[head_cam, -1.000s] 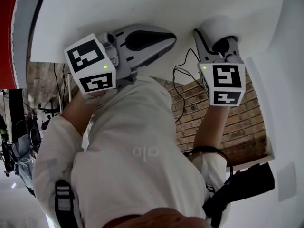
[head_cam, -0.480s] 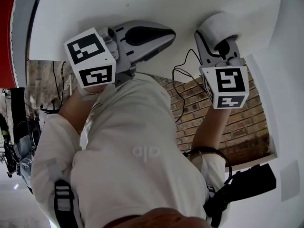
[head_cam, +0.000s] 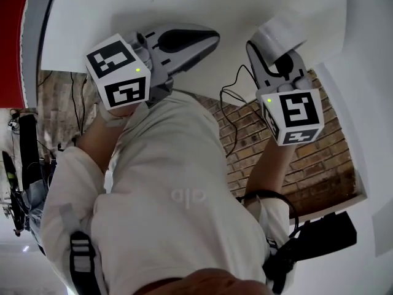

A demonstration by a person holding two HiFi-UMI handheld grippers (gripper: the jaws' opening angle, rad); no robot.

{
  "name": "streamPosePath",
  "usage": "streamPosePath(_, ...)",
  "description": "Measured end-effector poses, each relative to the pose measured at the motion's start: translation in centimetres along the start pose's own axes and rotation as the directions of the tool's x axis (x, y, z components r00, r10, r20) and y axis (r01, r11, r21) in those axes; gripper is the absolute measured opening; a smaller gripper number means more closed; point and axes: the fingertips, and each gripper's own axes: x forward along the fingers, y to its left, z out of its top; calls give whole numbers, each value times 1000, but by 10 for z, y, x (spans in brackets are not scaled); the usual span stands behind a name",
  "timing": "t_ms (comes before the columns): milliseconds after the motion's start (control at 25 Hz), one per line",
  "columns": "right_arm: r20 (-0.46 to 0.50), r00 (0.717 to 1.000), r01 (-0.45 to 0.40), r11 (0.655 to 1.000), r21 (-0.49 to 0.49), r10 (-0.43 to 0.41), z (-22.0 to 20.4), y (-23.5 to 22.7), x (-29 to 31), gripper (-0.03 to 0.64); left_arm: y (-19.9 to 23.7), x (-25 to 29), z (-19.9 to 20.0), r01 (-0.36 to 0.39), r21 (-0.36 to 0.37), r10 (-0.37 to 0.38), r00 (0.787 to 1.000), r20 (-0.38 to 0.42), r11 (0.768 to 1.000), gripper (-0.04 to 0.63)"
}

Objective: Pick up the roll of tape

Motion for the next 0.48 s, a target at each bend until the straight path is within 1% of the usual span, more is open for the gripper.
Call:
streamPosePath(120, 25, 1000, 7, 1000, 6, -7, -3, 2, -15, 110, -15, 7, -1, 4, 23, -4, 1000, -12, 1000, 8)
streamPosePath(480, 129, 991, 42, 999, 24, -45, -2, 12, -75, 110, -76, 19, 1, 24, 116, -17, 998, -54, 993, 6)
